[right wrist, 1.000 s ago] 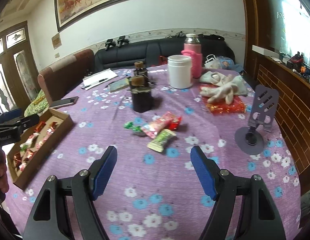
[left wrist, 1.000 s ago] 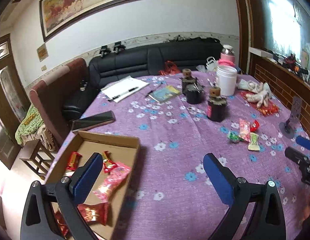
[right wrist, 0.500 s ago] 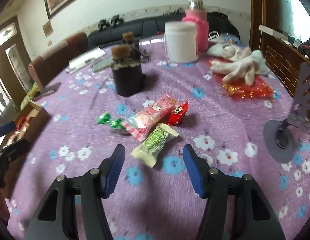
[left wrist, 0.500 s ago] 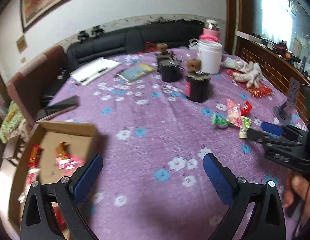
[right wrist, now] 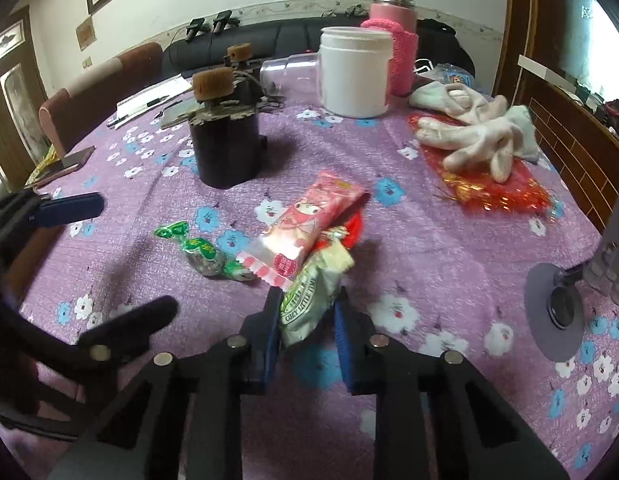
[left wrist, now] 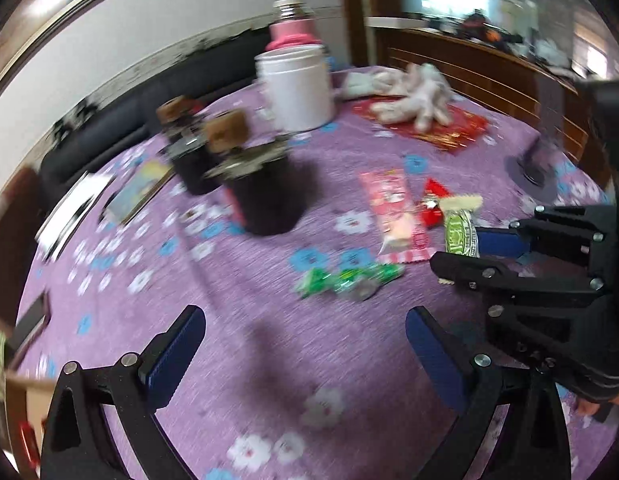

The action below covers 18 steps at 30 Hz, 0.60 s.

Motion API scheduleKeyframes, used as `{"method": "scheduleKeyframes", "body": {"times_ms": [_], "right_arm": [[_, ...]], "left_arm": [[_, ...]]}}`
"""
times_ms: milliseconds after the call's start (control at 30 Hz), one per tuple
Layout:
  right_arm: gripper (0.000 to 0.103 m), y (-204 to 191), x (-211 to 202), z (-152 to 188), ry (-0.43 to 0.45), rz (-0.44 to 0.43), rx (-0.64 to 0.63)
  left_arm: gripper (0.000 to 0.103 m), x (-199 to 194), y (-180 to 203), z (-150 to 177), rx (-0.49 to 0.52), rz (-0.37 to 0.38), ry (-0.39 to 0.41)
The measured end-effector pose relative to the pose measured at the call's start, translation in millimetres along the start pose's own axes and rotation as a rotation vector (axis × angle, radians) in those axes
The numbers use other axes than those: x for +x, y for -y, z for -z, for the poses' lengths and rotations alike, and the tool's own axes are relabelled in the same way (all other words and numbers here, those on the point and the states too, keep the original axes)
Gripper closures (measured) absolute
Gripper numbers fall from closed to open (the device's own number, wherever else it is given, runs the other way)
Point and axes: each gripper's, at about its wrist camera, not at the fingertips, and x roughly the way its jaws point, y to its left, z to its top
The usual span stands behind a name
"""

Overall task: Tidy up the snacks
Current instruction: 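Grasp the cream green-label packet with the right tool while the left tool grasps green candies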

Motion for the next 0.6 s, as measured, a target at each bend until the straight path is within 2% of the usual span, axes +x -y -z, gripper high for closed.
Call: {"method": "scheduleKeyframes", "body": {"times_ms": [200,367,433,500,567,600], "right_arm": [[0.086,16,-19,10,0.027,-0.017,0.045],[0.086,29,-43,17,0.065,-0.029,0.09],[0.086,34,-53,19,0.083,-0.038,0.111],[0.086,38,-61,21,0.099,-0.046,0.131],[0.086,39,-68,23,0.112,-0.056,0.146],[0.086,39,-73,24,0.121,-0.055,0.15]], "left_arm": [[0.002,14,19,-12,0.104,0.016,0.01],[0.002,31,17,-17,0.087,0.033,-0.011],[0.017,36,14,-17,0.06,0.068,-0.024],[0.042,37,10,-17,0.027,0.112,-0.027],[0.049,37,10,-17,0.015,0.138,-0.033],[0.056,36,11,-16,0.017,0.147,-0.034]]}}
